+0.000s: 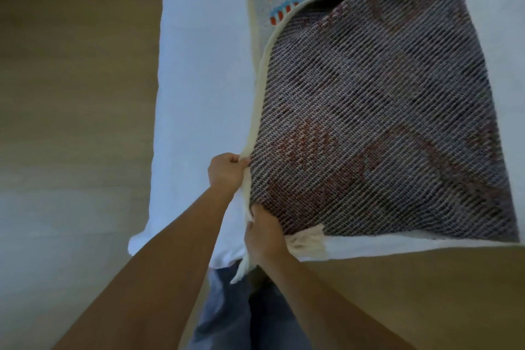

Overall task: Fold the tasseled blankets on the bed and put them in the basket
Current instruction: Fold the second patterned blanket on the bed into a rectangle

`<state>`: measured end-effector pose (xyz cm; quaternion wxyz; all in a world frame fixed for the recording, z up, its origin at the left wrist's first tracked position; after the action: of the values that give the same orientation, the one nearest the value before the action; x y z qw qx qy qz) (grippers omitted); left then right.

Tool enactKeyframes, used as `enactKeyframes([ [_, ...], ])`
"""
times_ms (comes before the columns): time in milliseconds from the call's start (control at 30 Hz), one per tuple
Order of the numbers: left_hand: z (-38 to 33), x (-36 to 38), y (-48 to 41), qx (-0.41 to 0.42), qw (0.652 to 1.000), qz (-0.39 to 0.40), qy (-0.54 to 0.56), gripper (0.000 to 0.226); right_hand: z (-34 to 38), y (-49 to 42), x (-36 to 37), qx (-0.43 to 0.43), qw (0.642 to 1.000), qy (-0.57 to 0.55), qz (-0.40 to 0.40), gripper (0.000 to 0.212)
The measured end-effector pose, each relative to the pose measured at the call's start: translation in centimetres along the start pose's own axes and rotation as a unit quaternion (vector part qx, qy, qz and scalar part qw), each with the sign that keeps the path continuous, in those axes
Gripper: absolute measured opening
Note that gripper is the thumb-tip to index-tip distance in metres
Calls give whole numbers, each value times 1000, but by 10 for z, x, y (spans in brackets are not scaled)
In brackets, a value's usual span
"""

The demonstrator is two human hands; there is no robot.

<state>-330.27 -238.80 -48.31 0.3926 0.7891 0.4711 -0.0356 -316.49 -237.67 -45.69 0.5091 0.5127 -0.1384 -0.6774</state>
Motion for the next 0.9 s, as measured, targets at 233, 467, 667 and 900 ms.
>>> enactKeyframes([
  [233,-7,6,-12,-13,981,192,-36,39,10,5,21,131,980,71,133,84],
  [467,-50,2,-32,92,928,319,-168,27,55,-21,-3,222,972,73,30,38],
  [667,-94,-13,-57,177,889,353,-233,27,82,-61,-65,253,960,-9,-118,37],
  [900,-148,10,-99,221,873,336,-275,22,76,-111,-120,250,944,-89,-196,24],
])
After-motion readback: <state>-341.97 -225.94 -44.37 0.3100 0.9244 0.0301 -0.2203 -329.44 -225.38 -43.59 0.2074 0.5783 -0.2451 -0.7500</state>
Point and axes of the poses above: each hand's wrist, its own y-axis away from the middle knuckle, its own x-axis out of the palm, z = x × y, the point moved 5 cm from there along -y, towards the middle knuckle, and after that the axes turned 4 degrees about x, right-handed, at the moved point
